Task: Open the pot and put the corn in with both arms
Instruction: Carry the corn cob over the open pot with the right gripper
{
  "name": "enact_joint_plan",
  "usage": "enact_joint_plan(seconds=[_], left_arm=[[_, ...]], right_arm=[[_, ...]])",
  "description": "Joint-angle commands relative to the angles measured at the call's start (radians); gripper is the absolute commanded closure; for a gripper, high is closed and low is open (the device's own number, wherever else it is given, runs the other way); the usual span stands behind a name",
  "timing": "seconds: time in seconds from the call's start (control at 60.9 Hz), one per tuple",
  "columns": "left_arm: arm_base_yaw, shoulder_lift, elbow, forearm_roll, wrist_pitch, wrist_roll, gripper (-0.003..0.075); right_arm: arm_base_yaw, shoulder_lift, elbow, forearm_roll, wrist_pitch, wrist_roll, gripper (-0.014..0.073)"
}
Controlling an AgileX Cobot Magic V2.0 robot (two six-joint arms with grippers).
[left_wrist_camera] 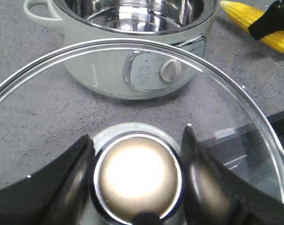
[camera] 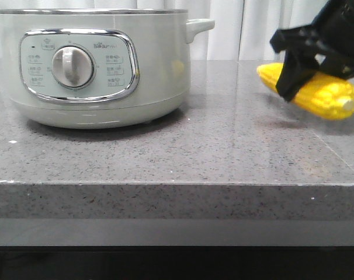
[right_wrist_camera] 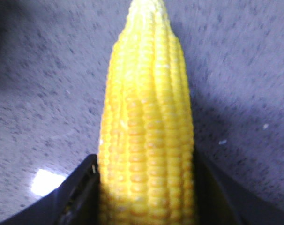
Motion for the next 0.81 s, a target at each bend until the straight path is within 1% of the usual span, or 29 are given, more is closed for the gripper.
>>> enact_joint_plan(seconds=[0.0, 0.148, 0.279, 0.592, 0.707, 0.789], left_arm=[[0.000, 0.003, -0.037, -0.020, -0.138, -0.007, 0.0457], [0.000, 0.003, -0.037, -0.020, -0.138, -0.007, 0.0457], [0.000, 0.003, -0.037, -0.020, -0.138, -0.007, 0.0458], [0.000, 0.003, -0.037, -0.020, -0.138, -0.007, 0.0458], [0.000, 0.003, -0.037, -0.020, -0.138, -0.007, 0.0457], [0.000, 0.003, -0.037, -0.020, -0.138, -0.007, 0.0458]], right_arm=[[0.002, -0.084, -0.069, 0.009, -0.075, -0.011, 0.0314], [0.036, -0.093, -0.208, 0.009, -0.064, -0.012, 0.0314], [0.109, -0.046, -0.364, 0.009, -0.048, -0.012, 0.0314], [0.349, 0.202, -0.758, 0.009, 0.074, -0.013, 0.0312], [0.408, 0.287, -0.853, 0.009, 0.107, -0.013, 0.0312], [0.435, 0.331, -0.888, 0.009, 0.127, -0.013, 0.0310]])
